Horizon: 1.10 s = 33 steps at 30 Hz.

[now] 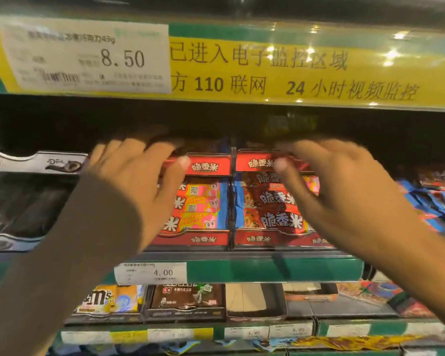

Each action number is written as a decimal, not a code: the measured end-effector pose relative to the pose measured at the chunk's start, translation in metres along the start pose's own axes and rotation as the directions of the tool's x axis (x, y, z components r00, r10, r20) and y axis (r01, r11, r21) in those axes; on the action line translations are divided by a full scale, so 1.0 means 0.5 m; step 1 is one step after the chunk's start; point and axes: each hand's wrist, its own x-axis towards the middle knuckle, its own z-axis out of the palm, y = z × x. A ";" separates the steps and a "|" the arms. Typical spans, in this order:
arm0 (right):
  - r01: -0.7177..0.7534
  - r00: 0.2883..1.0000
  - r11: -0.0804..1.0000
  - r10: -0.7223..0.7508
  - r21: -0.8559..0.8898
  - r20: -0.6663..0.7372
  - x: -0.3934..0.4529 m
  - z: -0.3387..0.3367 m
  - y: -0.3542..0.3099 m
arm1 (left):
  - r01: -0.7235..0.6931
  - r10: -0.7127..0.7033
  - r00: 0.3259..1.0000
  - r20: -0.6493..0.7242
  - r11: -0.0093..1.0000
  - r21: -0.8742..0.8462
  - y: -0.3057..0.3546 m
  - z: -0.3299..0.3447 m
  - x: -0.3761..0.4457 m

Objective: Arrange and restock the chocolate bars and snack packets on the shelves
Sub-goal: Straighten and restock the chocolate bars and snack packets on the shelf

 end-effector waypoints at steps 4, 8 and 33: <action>0.005 0.999 0.997 -0.002 -0.072 0.041 -0.016 0.005 -0.014 | -0.078 0.078 0.997 0.012 0.992 0.099 -0.006 0.019 -0.027; 0.016 0.999 0.994 -0.012 -0.109 0.033 0.002 -0.003 -0.018 | 0.002 -0.037 0.981 0.192 0.983 0.182 0.018 -0.009 0.001; 0.006 0.997 1.000 -0.004 -0.024 0.073 0.010 -0.014 -0.006 | 0.157 -0.171 0.970 0.171 0.983 0.092 0.059 -0.010 0.006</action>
